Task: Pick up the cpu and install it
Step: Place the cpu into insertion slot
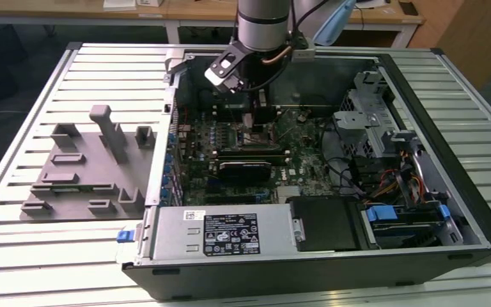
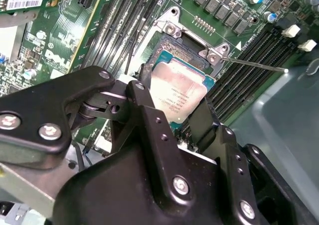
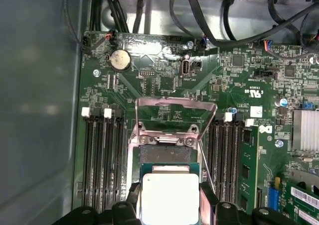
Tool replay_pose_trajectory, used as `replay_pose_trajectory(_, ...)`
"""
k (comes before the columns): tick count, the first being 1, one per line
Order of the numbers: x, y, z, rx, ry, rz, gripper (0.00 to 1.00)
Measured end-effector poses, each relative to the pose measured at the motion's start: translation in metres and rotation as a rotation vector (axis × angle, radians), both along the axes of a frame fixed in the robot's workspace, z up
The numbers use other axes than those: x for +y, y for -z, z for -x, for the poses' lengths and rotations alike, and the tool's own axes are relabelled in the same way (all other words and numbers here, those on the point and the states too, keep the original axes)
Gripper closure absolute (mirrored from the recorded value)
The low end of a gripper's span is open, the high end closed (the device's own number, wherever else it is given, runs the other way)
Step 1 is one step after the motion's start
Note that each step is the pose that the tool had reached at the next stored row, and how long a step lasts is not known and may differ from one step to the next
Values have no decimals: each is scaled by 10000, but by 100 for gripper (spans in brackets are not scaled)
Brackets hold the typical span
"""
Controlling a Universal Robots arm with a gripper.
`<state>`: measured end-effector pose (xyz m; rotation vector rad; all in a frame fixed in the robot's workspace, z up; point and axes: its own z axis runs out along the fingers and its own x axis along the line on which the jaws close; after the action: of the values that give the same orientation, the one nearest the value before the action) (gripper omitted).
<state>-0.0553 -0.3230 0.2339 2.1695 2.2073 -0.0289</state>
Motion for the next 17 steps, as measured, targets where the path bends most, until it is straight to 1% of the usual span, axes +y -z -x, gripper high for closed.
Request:
replay_pose_trajectory(4, 0, 52, -2, 0, 24, -1, 45)
replay_pose_trajectory(10, 0, 93, -4, -1, 24, -1, 45)
replay_pose_trajectory(17, 0, 109, -4, -2, 23, -3, 45)
